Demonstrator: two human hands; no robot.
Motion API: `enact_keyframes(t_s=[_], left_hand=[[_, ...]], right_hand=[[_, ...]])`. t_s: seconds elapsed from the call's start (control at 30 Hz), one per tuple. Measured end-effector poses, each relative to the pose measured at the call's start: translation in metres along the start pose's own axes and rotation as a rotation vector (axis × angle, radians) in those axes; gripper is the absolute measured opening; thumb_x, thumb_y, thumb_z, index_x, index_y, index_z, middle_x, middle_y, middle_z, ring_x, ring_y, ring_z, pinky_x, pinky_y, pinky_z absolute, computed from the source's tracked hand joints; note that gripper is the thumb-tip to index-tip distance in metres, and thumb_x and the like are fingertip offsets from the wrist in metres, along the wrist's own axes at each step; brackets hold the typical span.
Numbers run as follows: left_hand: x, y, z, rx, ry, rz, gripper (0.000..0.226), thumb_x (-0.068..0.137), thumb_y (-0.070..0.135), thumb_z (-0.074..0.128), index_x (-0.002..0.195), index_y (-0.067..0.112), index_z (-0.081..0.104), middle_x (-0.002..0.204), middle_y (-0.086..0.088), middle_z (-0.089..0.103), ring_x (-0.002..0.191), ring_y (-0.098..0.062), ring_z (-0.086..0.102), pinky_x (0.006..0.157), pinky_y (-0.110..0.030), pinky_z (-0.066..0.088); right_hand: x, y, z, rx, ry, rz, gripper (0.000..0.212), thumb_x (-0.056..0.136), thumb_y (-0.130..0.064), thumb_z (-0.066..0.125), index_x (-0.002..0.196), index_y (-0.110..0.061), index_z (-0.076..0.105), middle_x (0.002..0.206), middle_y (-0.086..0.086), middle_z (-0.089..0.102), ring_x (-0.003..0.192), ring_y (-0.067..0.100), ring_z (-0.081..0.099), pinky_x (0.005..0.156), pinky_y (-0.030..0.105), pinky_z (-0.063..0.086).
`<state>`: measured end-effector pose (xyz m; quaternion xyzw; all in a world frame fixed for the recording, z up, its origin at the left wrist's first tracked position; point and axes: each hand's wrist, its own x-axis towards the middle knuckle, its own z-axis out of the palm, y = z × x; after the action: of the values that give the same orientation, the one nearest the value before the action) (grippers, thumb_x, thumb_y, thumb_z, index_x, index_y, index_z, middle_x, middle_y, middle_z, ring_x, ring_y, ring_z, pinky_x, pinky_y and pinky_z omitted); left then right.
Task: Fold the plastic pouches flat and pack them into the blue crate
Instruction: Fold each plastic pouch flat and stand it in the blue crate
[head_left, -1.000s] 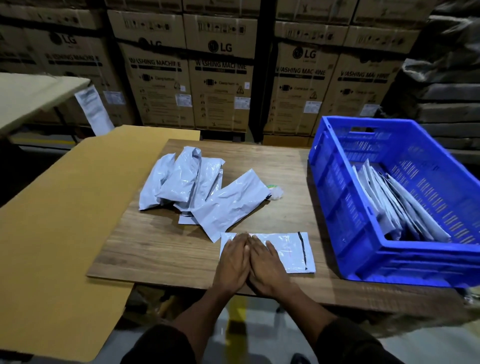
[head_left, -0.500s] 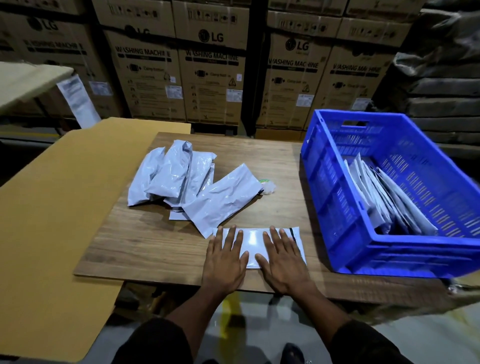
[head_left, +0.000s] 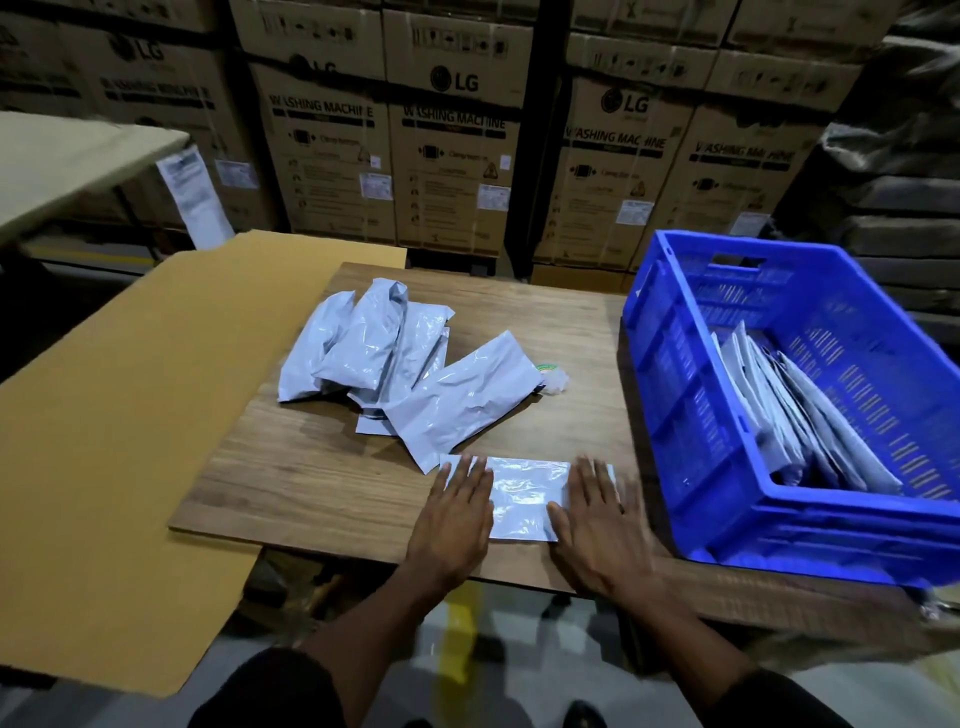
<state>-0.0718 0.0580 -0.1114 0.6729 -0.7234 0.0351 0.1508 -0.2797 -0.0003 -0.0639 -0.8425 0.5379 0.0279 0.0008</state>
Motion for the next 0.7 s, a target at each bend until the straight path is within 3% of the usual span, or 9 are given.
enact_keyframes(t_s=[0.07,0.13,0.23,0.33,0.5,0.7], left_hand=[[0.006,0.0,0.003,-0.059,0.06,0.043,0.049,0.093,0.016,0.037,0.129,-0.003,0.065,0.137,-0.019,0.062,0.128,-0.036,0.059,0.117,-0.043,0.022],[0.012,0.002,0.004,-0.134,0.052,-0.01,0.05,0.091,0.013,0.035,0.129,-0.006,0.063,0.134,-0.022,0.064,0.124,-0.038,0.062,0.115,-0.041,0.025],[0.014,0.004,0.004,-0.179,0.038,-0.076,0.05,0.096,0.018,0.034,0.132,-0.002,0.062,0.135,-0.017,0.064,0.126,-0.033,0.061,0.113,-0.036,0.024],[0.012,0.003,0.008,-0.134,0.059,-0.086,0.049,0.098,0.021,0.034,0.134,0.003,0.062,0.137,-0.011,0.064,0.129,-0.028,0.059,0.111,-0.039,0.029],[0.005,0.003,0.014,-0.06,-0.021,-0.1,0.056,0.103,0.035,0.032,0.148,0.007,0.05,0.154,-0.009,0.049,0.143,-0.031,0.044,0.117,-0.046,0.023],[0.004,0.005,0.008,-0.032,-0.073,-0.125,0.059,0.1,0.047,0.037,0.147,0.015,0.053,0.153,-0.007,0.05,0.143,-0.04,0.041,0.113,-0.054,0.037]], right_hand=[[0.007,-0.019,0.001,0.02,0.02,-0.144,0.064,0.098,-0.043,0.028,0.145,-0.004,0.049,0.153,0.012,0.046,0.141,0.027,0.043,0.115,0.056,0.014],[0.012,-0.04,0.005,0.05,-0.056,-0.245,0.06,0.098,-0.039,0.03,0.145,-0.007,0.049,0.151,0.009,0.048,0.142,0.026,0.042,0.114,0.053,0.013],[0.017,-0.055,0.01,0.09,-0.077,-0.31,0.062,0.099,-0.039,0.025,0.153,-0.012,0.038,0.159,0.002,0.037,0.149,0.024,0.03,0.116,0.048,0.005],[0.017,-0.053,0.016,0.092,-0.066,-0.296,0.061,0.098,-0.04,0.027,0.153,-0.016,0.04,0.159,-0.002,0.037,0.147,0.023,0.033,0.116,0.046,0.01],[0.017,-0.04,0.022,0.139,-0.047,-0.239,0.071,0.096,-0.051,0.004,0.161,-0.023,0.013,0.167,-0.008,0.008,0.154,0.014,0.001,0.121,0.042,-0.008],[0.012,-0.021,0.02,0.106,-0.067,-0.154,0.069,0.097,-0.055,0.007,0.159,-0.028,0.019,0.167,-0.007,0.009,0.154,0.019,0.006,0.12,0.046,-0.003]])
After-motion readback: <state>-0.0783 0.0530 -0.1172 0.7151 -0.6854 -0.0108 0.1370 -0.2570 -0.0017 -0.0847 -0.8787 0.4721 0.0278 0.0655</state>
